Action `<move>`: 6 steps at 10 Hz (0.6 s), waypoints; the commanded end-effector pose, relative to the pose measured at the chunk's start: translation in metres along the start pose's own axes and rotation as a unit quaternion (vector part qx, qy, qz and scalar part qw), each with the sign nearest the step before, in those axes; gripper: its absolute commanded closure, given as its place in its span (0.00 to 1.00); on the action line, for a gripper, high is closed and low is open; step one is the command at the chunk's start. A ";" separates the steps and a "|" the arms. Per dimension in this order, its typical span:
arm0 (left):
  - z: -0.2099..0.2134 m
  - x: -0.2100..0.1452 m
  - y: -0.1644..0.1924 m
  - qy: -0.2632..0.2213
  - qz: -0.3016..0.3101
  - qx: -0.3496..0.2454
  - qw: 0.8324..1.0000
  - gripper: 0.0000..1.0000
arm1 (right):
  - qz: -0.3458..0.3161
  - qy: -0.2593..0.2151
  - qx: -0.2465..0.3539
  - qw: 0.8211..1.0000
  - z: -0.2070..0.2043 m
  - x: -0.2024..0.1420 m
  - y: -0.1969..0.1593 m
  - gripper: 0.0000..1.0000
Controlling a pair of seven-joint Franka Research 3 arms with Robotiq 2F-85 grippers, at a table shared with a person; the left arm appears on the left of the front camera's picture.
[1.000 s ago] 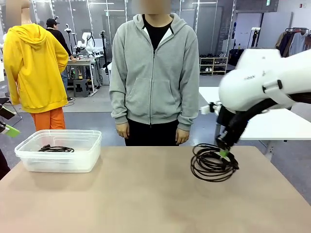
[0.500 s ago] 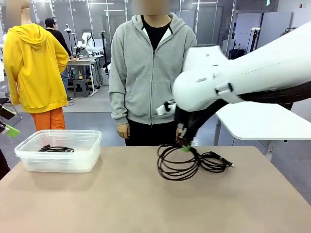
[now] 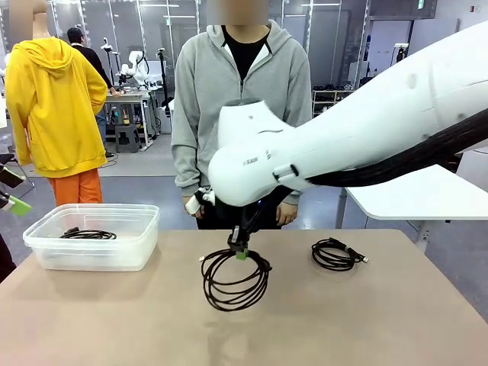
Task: Organize and store the cables.
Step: Place the USB Extension Cable into the Organizing box.
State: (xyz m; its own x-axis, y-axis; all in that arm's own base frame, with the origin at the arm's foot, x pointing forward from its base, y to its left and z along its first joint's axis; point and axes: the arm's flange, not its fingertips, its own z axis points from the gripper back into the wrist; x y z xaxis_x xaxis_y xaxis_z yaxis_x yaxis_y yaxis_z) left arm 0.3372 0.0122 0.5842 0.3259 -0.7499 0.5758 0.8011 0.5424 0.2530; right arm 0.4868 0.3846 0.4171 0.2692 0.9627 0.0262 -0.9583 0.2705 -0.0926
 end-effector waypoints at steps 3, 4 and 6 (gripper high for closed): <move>0.001 0.003 0.000 0.004 0.004 0.004 1.000 0.00 | 0.082 0.000 0.026 0.996 -0.042 0.024 -0.003 1.00; 0.001 0.003 0.000 0.004 0.004 0.004 1.000 0.00 | 0.096 -0.006 0.013 0.995 -0.053 0.022 -0.004 1.00; 0.001 0.003 0.000 0.004 0.004 0.004 1.000 0.00 | 0.111 -0.010 0.010 0.994 -0.067 0.021 -0.003 1.00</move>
State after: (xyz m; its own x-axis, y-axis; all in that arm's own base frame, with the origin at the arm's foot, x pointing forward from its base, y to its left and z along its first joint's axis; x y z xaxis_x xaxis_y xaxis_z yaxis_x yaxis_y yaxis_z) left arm 0.3372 0.0122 0.5841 0.3260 -0.7498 0.5758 0.8011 0.5425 0.2529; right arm 0.5037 0.4088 0.3543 0.0869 0.9960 0.0185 -0.9947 0.0877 -0.0531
